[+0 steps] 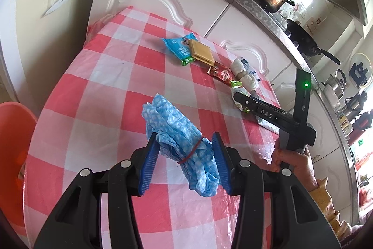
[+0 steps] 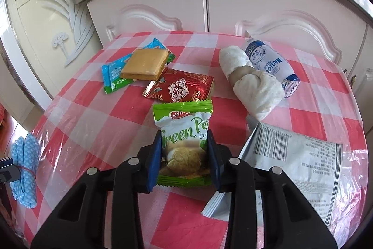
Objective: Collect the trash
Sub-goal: 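Carry the cloth bundle and Green Pea packet with both tools over the orange bucket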
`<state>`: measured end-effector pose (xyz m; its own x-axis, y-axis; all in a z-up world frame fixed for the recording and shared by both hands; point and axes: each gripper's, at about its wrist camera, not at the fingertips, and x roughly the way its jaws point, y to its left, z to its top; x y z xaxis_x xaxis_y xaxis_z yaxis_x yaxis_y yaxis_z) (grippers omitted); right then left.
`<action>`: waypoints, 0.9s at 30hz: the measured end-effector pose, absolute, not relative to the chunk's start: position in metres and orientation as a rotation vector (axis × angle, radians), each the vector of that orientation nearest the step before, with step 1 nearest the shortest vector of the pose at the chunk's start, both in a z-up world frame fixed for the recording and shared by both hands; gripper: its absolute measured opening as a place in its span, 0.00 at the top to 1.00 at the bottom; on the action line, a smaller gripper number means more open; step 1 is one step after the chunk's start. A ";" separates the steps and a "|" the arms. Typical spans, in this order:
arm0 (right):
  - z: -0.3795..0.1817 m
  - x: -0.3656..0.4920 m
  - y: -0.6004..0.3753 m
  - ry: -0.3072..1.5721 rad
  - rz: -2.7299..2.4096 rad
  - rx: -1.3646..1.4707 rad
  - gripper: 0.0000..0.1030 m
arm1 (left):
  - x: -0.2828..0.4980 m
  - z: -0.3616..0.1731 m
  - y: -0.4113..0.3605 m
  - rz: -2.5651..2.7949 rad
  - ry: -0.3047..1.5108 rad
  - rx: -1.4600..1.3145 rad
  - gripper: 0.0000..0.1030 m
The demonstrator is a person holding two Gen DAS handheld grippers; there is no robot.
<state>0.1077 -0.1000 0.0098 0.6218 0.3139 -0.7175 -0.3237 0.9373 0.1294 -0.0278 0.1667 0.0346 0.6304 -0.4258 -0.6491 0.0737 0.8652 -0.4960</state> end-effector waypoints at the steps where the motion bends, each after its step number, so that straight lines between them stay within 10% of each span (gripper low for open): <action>1: 0.012 0.105 -0.101 0.816 0.369 0.002 0.64 | -0.029 0.035 0.168 -0.297 0.844 -0.455 0.54; 27: 0.048 0.043 -0.022 0.810 0.635 0.147 0.64 | -0.078 0.046 0.236 -0.218 0.743 -0.535 0.54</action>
<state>0.0430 -0.0217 0.0480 0.5162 0.5806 -0.6296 -0.4721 0.8063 0.3564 -0.0779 0.2361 0.0464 0.7218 -0.3718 -0.5837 0.0029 0.8450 -0.5347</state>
